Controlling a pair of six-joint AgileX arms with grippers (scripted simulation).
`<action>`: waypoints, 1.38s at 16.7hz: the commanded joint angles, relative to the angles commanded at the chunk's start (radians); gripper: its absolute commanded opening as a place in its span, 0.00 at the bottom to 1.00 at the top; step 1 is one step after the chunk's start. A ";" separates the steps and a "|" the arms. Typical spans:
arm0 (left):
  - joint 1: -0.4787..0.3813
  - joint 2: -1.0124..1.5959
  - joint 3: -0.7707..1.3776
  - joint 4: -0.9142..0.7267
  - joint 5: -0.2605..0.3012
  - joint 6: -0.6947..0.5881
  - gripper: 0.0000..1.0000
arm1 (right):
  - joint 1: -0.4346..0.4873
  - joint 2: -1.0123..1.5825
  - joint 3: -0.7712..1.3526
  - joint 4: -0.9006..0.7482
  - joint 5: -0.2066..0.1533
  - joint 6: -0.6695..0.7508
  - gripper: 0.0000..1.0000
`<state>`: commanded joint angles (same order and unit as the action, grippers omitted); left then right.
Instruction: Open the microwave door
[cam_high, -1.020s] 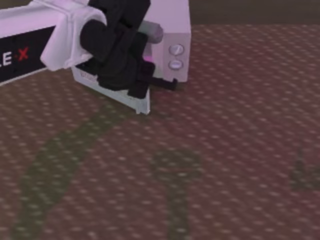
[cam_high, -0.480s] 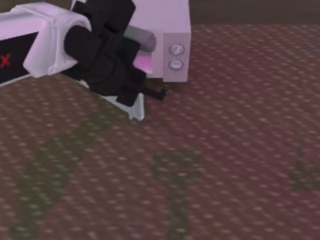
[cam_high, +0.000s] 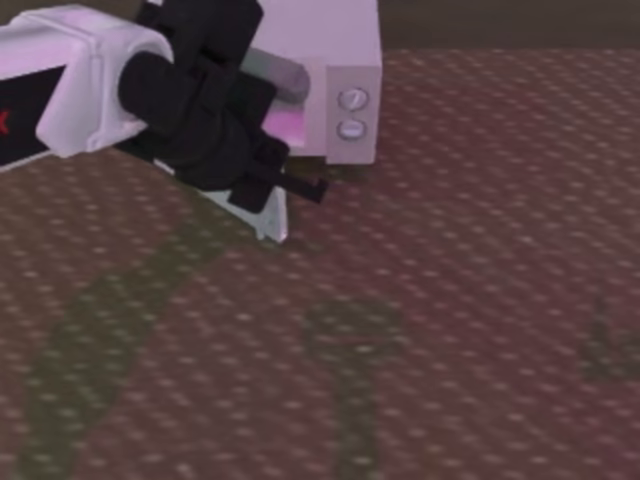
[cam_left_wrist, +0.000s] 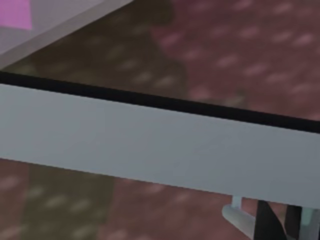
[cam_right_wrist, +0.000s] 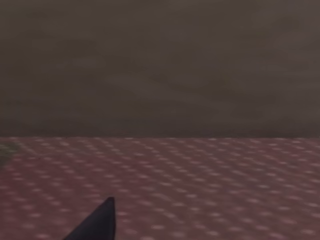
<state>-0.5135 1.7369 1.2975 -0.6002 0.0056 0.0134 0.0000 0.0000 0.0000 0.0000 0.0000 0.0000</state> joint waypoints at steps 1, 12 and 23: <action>0.000 0.000 0.000 0.000 0.000 0.000 0.00 | 0.000 0.000 0.000 0.000 0.000 0.000 1.00; 0.000 0.000 0.000 0.000 0.000 0.000 0.00 | 0.000 0.000 0.000 0.000 0.000 0.000 1.00; 0.018 -0.023 -0.029 0.001 0.036 0.053 0.00 | 0.000 0.000 0.000 0.000 0.000 0.000 1.00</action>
<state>-0.4959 1.7136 1.2681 -0.5995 0.0417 0.0665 0.0000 0.0000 0.0000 0.0000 0.0000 0.0000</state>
